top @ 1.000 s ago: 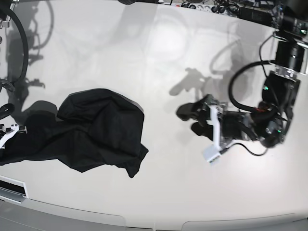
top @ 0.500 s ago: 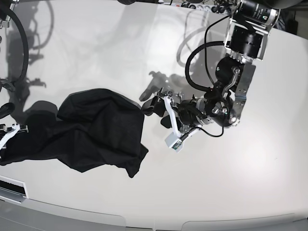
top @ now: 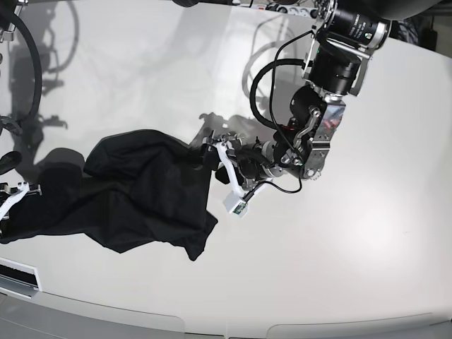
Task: Layout the t-shirt on the table in an organized manner, then fold the t-shirt properly
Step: 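Grasp the shirt's free end with the left gripper, then lift and stretch the shirt between both grippers, then lay it flat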
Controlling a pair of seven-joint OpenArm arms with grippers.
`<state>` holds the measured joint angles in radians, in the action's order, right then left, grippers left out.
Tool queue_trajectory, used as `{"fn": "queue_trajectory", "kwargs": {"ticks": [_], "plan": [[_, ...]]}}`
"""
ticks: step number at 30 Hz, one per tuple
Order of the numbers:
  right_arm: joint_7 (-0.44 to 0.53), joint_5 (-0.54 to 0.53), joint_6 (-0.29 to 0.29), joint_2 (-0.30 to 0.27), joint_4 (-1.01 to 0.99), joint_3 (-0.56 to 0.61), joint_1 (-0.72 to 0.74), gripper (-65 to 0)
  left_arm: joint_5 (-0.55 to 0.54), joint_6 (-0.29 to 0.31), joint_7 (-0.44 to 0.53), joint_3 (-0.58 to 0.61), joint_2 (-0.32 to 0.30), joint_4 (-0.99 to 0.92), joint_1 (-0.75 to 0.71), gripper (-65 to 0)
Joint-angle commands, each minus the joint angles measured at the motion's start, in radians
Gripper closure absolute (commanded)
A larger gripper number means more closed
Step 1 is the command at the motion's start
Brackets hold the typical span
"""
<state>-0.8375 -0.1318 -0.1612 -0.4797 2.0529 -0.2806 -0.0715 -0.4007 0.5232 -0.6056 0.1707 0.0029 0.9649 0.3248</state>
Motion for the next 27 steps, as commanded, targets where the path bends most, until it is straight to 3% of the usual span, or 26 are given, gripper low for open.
{"fn": "queue_trajectory", "kwargs": {"ticks": [1, 3, 4, 5, 7, 8, 14, 20, 27], "plan": [[0.03, 0.004, 0.007, -0.019, 0.015, -0.008, 0.016, 0.0, -0.01, 0.006, 0.034, -0.001, 0.018, 0.014, 0.025, -48.1], [0.03, 0.004, 0.007, -0.019, 0.015, -0.008, 0.016, 0.0, 0.005, -0.001, 0.045, -0.001, 0.032, 0.014, 0.027, -46.2], [0.03, 0.004, 0.007, -0.019, 0.015, -0.008, 0.016, 0.0, 0.012, -0.024, 0.046, -0.001, 0.04, 0.014, 0.029, -41.9], [0.03, 0.004, 0.007, -0.019, 0.015, -0.008, 0.016, 0.0, 0.027, -0.055, 0.045, -0.001, 0.051, 0.014, 0.033, -32.9], [0.03, 0.004, 0.006, -0.019, 0.015, -0.008, 0.016, 0.0, 0.046, -0.11, 0.045, -0.001, 0.071, 0.014, 0.039, -5.8], [0.03, 0.004, 0.006, -0.019, 0.015, -0.008, 0.016, 0.0, 0.05, -0.121, 0.041, -0.001, 0.085, 0.014, 0.045, 0.0], [0.031, 0.005, 0.006, -0.021, 0.015, -0.008, 0.016, 0.0, 0.051, -0.105, -0.159, -0.001, 0.09, 0.095, 0.163, 0.0], [0.03, 0.005, 0.003, -0.022, 0.014, -0.008, 0.013, 0.0, 0.013, -0.104, -0.368, -0.001, 0.014, 0.366, 0.307, 0.0], [0.03, 0.007, -0.011, -0.063, 0.003, -0.008, 0.008, 0.0, -0.087, -0.045, -0.38, -0.001, -0.138, 0.385, 0.48, 0.0]]}}
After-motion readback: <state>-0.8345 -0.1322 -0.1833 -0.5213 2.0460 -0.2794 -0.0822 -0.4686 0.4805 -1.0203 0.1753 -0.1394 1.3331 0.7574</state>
